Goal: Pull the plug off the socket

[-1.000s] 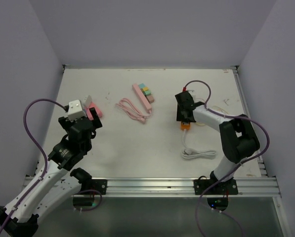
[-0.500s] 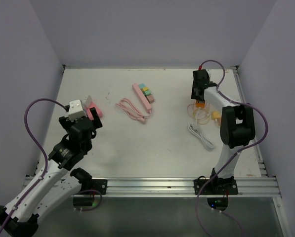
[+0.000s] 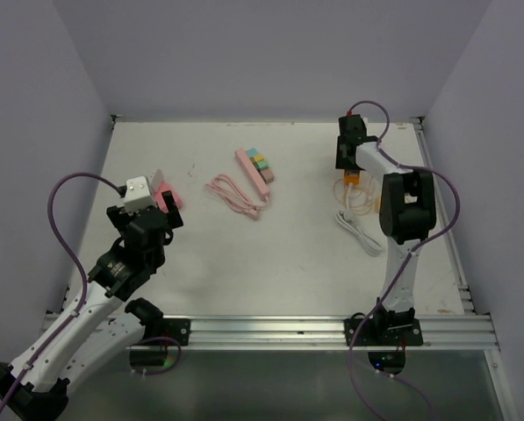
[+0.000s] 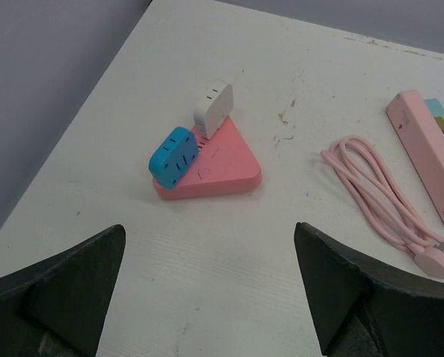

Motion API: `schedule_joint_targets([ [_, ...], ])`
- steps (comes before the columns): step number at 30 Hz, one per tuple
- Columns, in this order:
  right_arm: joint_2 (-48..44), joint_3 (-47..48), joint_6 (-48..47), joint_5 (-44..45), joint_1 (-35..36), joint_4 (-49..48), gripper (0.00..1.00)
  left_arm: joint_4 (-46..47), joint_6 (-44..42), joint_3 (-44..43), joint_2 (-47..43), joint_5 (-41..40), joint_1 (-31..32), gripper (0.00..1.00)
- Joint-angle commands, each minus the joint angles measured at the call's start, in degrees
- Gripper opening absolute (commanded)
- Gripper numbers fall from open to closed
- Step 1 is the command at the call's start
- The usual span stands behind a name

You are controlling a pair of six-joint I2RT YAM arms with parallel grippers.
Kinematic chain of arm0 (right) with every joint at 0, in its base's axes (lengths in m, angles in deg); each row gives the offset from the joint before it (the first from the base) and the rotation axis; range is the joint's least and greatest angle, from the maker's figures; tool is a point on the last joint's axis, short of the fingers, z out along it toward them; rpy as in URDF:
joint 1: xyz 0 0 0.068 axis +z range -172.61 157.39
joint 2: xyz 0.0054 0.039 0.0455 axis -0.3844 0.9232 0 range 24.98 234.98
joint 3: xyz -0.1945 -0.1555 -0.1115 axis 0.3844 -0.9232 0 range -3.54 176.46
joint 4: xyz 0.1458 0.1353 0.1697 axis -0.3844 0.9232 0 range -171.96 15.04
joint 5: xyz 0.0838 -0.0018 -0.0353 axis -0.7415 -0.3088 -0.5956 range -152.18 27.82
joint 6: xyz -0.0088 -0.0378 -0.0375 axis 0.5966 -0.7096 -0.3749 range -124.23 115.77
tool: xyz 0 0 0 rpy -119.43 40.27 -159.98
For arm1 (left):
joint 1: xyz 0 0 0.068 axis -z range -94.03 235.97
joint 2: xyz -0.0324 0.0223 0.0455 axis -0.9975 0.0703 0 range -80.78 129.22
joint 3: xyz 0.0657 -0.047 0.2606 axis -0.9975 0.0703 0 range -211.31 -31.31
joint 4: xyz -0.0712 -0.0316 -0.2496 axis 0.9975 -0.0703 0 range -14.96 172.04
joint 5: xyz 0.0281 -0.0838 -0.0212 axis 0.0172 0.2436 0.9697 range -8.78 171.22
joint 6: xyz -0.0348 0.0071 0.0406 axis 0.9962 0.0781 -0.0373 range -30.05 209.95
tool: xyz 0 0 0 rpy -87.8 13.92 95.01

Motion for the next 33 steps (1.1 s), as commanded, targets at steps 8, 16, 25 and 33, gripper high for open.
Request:
schedule_joint_targets([
  [8,-6.3,3.2,1.5,-7.8,-0.7,2.0,0.91,0.9,-0.4,0.4,0.2,-0.5,-0.4,1.0],
  [16,-20.9,-9.2,5.7,-18.9,-0.2,-0.4,0.94,1.1,-0.7,0.4,1.8,0.3,-0.4,1.0],
  [25,-43.3,-32.4,10.7,-32.0,2.7,-10.7,0.94,0.9,-0.3,0.0,5.9,1.6,-0.9,0.99],
  [33,-52.5,-43.5,10.3,-37.5,6.6,-13.4,0.95,-0.5,3.9,-1.7,9.6,4.7,-1.3,0.99],
])
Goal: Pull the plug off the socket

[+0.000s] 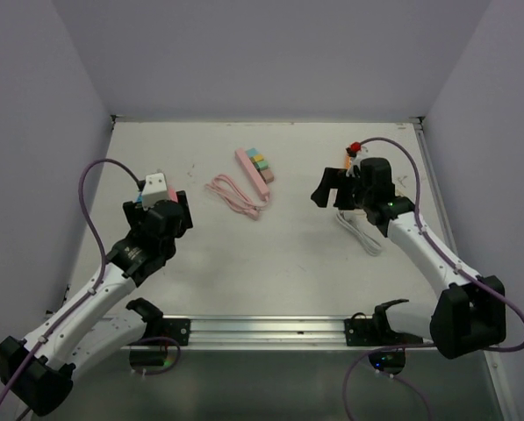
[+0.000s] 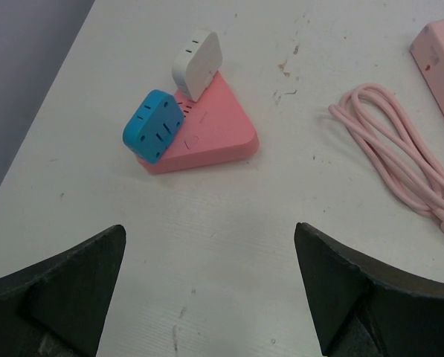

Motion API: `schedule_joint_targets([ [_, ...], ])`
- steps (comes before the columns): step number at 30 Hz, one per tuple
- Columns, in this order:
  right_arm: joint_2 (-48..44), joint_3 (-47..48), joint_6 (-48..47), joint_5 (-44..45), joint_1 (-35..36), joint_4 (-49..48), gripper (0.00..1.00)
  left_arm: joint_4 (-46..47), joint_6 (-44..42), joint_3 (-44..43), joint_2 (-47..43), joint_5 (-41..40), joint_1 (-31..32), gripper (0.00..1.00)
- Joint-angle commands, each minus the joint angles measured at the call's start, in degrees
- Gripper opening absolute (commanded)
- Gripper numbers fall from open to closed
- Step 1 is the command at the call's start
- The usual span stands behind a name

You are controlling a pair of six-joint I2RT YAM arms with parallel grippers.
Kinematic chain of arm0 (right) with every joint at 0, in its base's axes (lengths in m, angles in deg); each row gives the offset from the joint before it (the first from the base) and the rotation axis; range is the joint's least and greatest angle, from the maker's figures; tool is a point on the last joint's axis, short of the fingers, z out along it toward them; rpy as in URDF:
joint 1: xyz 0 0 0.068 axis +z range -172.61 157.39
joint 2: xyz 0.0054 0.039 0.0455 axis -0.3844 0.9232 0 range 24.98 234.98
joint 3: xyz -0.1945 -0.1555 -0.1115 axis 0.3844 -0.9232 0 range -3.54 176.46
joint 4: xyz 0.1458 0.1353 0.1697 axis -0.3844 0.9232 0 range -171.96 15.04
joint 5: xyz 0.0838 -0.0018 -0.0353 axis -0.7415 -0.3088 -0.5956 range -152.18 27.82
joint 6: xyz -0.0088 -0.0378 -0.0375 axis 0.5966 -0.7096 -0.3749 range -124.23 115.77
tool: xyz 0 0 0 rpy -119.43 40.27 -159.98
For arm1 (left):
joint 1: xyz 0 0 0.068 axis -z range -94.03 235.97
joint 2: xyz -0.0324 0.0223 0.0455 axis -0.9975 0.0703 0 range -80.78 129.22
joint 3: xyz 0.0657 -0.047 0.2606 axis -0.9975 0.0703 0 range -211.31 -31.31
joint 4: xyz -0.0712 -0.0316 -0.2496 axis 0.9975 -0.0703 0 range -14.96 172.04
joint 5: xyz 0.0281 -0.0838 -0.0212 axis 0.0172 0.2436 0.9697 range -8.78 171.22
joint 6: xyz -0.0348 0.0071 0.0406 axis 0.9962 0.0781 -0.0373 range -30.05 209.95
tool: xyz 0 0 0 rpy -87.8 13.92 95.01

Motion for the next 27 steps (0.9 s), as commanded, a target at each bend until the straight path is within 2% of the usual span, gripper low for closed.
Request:
schedule_joint_targets([
  [1,-3.8,-3.5,1.4,-5.5,1.3,-4.7,0.94,-1.6,4.6,-2.0,2.1,2.1,-0.6,1.0],
  [6,-5.3,-8.6,2.0,-7.5,3.2,-8.4,0.94,-2.8,17.8,-2.5,5.1,2.2,-0.7,0.99],
  [10,-4.8,-10.4,1.4,-8.7,3.3,-8.9,0.94,1.5,26.2,-0.9,8.6,1.9,-1.5,0.99],
  [14,-6.6,-12.0,1.8,-10.5,3.4,-10.6,0.94,7.5,33.3,1.1,10.9,4.8,-5.3,1.0],
  [20,-7.8,-13.5,2.5,-12.0,3.4,-12.3,0.94,12.4,36.5,-0.9,18.0,7.5,-12.7,0.99],
  [27,-7.0,-13.7,2.9,-13.0,3.5,-13.6,0.94,9.4,40.9,-8.5,29.7,5.7,-16.2,0.97],
])
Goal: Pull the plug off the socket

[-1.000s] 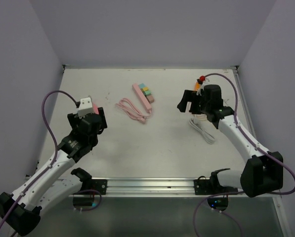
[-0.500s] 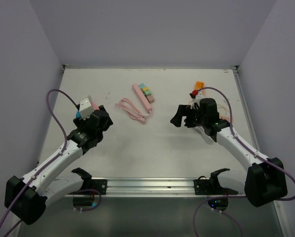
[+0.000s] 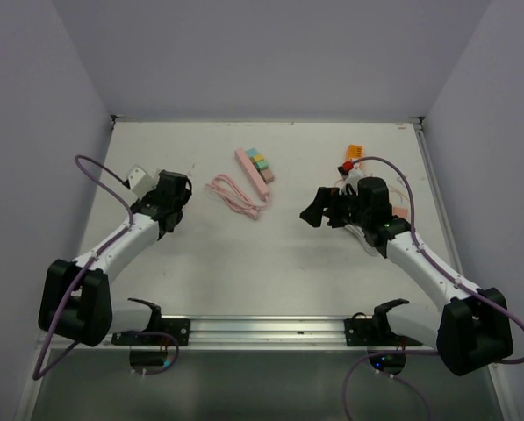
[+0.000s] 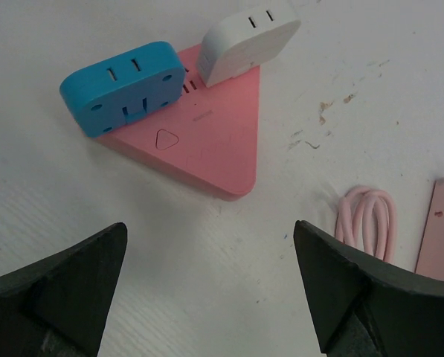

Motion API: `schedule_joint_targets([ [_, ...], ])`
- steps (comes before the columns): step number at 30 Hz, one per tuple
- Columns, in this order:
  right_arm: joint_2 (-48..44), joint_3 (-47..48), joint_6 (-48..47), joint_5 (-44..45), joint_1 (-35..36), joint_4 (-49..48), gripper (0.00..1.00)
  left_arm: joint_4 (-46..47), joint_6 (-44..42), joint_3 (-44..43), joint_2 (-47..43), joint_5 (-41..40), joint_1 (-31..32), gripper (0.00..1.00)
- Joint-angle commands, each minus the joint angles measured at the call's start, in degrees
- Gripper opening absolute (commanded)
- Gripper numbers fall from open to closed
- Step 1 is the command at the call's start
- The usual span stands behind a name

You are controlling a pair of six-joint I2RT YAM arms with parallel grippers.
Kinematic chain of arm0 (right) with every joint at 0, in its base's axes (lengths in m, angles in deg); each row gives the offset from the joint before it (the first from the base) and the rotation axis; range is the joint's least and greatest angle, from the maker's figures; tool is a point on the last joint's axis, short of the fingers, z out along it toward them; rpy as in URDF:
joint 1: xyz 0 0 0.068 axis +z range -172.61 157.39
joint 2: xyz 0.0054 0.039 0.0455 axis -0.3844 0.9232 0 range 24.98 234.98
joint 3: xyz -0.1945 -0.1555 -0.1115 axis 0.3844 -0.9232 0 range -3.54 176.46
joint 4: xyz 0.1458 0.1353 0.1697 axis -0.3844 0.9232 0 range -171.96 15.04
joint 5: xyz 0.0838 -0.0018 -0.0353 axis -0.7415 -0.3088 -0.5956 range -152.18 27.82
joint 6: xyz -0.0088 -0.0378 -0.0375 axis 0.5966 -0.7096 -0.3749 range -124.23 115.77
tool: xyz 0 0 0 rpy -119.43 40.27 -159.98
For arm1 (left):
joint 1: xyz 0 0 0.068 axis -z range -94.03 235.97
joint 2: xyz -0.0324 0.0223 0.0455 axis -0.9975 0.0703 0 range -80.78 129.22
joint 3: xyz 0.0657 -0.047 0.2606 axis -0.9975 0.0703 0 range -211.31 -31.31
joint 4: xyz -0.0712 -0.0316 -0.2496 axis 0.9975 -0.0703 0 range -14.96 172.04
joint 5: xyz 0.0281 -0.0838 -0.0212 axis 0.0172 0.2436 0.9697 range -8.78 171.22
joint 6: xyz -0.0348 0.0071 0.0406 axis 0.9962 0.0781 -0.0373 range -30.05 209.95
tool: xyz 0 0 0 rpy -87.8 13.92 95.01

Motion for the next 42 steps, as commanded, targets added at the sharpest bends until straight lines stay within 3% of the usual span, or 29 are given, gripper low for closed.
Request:
schedule_joint_targets([
  [1,-0.5,-0.3,0.7,-1.9,0.3,-3.1,0.94,0.4,6.3,-5.4,4.6,-1.8,-1.4,0.97],
  [3,-0.6,-0.3,0.6,-1.8,0.4,-3.1,0.94,-0.2,10.1,-5.1,6.0,-1.3,-1.5,0.97],
  [10,-0.8,-0.4,0.5,-2.1,0.9,-3.1,0.94,21.1,14.4,10.4,2.4,1.6,-2.9,1.0],
  [21,-0.4,-0.3,0.0,-2.6,1.6,-3.3,0.94,43.3,16.6,23.6,2.1,-0.1,-3.8,1.0],
  [36,0.5,-0.3,-0.5,-2.8,2.3,-3.4,0.94,64.2,21.6,29.3,10.9,-1.2,-4.8,1.0],
  [42,1.3,0.0,-0.7,-3.1,2.5,-3.2,0.94,65.1,22.2,27.3,13.5,-1.4,-5.4,0.99],
])
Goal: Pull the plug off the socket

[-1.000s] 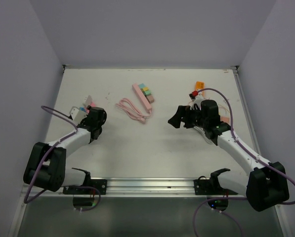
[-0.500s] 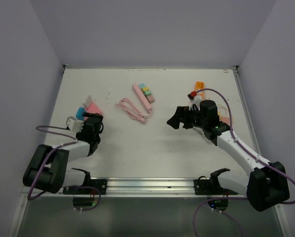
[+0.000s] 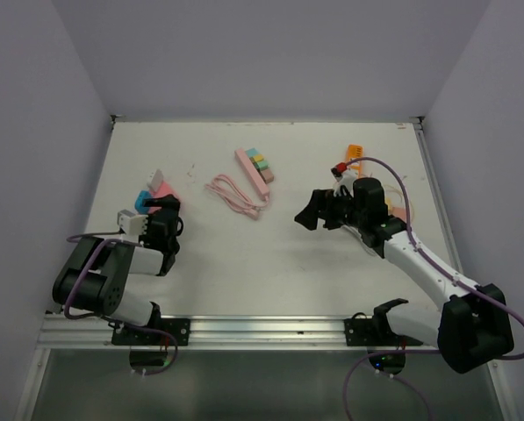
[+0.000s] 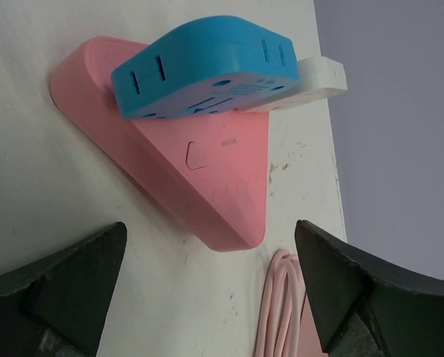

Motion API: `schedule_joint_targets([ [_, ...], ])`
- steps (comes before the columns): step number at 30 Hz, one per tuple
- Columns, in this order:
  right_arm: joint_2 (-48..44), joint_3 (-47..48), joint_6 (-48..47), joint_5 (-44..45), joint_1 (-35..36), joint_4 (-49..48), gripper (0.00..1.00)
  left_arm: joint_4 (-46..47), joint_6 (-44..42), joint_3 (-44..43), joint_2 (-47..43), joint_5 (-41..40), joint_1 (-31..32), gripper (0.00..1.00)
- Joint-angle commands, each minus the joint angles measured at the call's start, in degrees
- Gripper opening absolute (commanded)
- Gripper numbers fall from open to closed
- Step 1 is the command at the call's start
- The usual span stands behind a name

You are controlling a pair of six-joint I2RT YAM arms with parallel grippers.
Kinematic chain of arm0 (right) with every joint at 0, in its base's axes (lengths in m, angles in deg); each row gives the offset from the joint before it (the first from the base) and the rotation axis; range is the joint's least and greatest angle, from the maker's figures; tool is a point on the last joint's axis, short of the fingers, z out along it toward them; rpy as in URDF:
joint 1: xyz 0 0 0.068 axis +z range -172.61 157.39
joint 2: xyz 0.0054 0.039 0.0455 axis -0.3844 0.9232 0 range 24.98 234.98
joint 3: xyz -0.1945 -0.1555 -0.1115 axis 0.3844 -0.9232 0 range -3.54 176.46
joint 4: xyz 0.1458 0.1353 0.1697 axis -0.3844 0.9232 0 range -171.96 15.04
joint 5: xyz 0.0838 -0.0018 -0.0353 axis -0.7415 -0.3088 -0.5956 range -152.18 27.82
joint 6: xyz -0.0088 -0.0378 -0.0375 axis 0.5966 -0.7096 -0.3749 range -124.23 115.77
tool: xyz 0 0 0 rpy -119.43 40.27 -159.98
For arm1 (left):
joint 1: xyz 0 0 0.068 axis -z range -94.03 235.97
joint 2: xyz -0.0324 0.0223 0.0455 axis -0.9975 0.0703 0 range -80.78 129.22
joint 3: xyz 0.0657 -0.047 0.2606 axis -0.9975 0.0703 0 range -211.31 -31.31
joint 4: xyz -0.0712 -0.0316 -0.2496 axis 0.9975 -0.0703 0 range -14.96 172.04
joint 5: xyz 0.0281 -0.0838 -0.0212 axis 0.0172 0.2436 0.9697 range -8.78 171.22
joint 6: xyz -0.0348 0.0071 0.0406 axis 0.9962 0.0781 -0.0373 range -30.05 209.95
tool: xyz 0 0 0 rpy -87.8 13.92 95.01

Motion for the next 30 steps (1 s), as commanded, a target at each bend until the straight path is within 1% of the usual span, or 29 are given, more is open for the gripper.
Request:
schedule_joint_targets([
  [1,0.7,0.1,-0.8,-0.9,0.3,-2.1,0.94,3.7,1.1,-1.1,1.6,-2.3,-1.0,0.99],
  [11,2.2,0.2,-0.6,-1.3,0.3,-2.5,0.93,6.5,2.0,-3.3,7.2,1.1,-4.1,0.92],
  [17,3.3,0.4,-0.6,-1.7,0.3,-2.7,0.93,8.5,2.6,-4.4,9.9,2.7,-4.4,0.84],
  [18,3.4,0.3,-0.6,-1.8,0.3,-2.7,0.93,9.1,2.6,-4.4,10.2,2.8,-4.4,0.79],
  [20,3.6,0.3,-0.6,-1.6,0.4,-2.8,0.93,9.5,2.4,-4.2,10.3,3.2,-4.4,0.73],
  [21,3.7,0.3,-0.6,-1.6,0.3,-2.8,0.93,9.9,2.3,-4.0,10.3,3.2,-4.4,0.67],
  [23,3.9,0.4,-0.6,-1.6,0.3,-2.8,0.93,11.2,1.4,-2.9,10.2,3.4,-4.4,0.61],
  [24,4.0,0.4,-0.6,-1.7,0.3,-2.8,0.93,11.8,1.3,-2.5,10.0,3.4,-4.4,0.56],
  [26,4.2,0.4,-0.6,-1.8,0.3,-2.8,0.93,13.6,0.6,-0.9,9.5,3.9,-4.4,0.51],
  [27,4.2,0.4,-0.6,-1.8,0.3,-2.8,0.93,14.2,0.3,-0.5,9.3,4.1,-4.4,0.45],
  [29,4.2,0.4,-0.6,-1.8,0.3,-2.7,0.93,15.0,-0.9,0.4,8.4,5.0,-4.4,0.4],
  [30,4.2,0.4,-0.6,-1.8,0.3,-2.7,0.93,15.1,-1.5,0.6,8.2,5.3,-4.4,0.36],
])
